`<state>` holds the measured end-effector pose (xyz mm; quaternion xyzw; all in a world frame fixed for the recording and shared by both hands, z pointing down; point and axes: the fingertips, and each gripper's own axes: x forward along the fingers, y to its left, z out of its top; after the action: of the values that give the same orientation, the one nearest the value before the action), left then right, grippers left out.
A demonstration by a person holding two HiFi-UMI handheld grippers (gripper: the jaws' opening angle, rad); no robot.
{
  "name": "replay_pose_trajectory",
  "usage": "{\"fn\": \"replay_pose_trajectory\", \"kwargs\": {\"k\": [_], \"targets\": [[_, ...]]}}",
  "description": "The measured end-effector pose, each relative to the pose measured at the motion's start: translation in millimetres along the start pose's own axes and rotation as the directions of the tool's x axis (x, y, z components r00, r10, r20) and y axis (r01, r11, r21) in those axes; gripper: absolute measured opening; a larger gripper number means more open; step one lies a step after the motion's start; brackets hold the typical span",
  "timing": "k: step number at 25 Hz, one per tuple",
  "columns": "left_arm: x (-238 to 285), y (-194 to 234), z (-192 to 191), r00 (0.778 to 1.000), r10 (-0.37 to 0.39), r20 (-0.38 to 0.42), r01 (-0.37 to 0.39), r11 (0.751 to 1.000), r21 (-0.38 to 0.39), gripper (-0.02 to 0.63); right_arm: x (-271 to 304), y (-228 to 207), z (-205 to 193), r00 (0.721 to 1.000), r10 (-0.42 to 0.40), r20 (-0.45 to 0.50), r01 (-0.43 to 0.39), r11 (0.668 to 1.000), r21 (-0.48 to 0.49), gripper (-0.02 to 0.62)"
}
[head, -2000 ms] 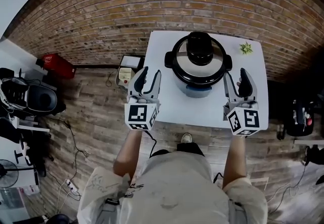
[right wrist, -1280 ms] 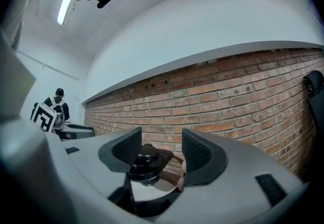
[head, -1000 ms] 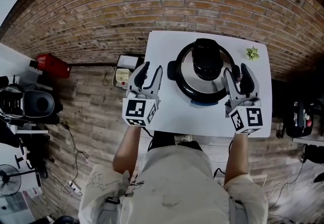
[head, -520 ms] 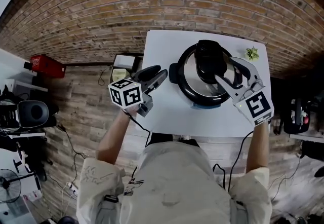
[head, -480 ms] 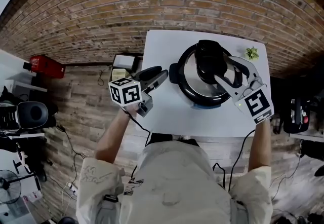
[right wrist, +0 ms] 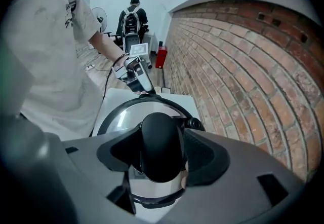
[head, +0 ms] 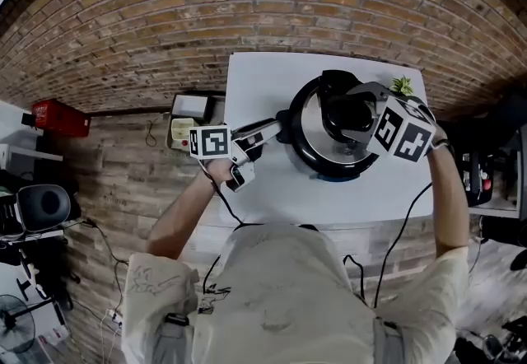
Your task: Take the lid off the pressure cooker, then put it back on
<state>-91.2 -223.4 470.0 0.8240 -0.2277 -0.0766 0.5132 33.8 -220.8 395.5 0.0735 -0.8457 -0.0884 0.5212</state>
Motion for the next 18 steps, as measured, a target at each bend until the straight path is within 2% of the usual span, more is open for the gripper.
{"fn": "replay_pose_trajectory", "kwargs": {"k": [2, 7, 11, 12, 14, 16, 18], "targets": [[4.1, 2.9, -1.6, 0.999, -0.035, -0.006, 0.034, 0.998, -0.056, 0.193, 4.8, 1.6, -4.9, 0.996, 0.067, -0.065, -0.066, 0.998, 0.014, 0.287], [17.1, 0.5, -7.8, 0.994, -0.096, -0.044, 0.091, 0.991, -0.097, 0.192, 10.5, 5.0, -14.6, 0.963, 0.171, -0.208, -0.168, 0.985, 0.034, 0.298], [22.0, 2.6, -9.2, 0.988, -0.147, -0.037, 0.138, 0.975, -0.176, 0.177, 13.5, 4.7, -13.5, 0.943, 0.226, -0.242, -0.222, 0.974, 0.043, 0.301], [22.4, 1.3, -8.9, 0.986, -0.168, -0.024, 0.159, 0.964, -0.211, 0.130, 15.1, 3.9, -13.4, 0.940, 0.241, -0.241, -0.240, 0.970, 0.037, 0.301], [23.5, -0.9, -9.0, 0.981, -0.193, -0.005, 0.185, 0.947, -0.262, 0.117, 16.9, 3.8, -15.7, 0.927, 0.278, -0.252, -0.279, 0.960, 0.033, 0.298], [23.1, 4.5, -10.3, 0.985, -0.169, -0.022, 0.159, 0.957, -0.241, 0.114, 17.1, 5.8, -18.6, 0.908, 0.302, -0.291, -0.308, 0.951, 0.029, 0.295], [23.8, 4.7, -10.1, 0.984, -0.175, -0.025, 0.164, 0.956, -0.242, 0.112, 17.0, 8.8, -21.1, 0.885, 0.309, -0.348, -0.321, 0.947, 0.023, 0.295]]}}
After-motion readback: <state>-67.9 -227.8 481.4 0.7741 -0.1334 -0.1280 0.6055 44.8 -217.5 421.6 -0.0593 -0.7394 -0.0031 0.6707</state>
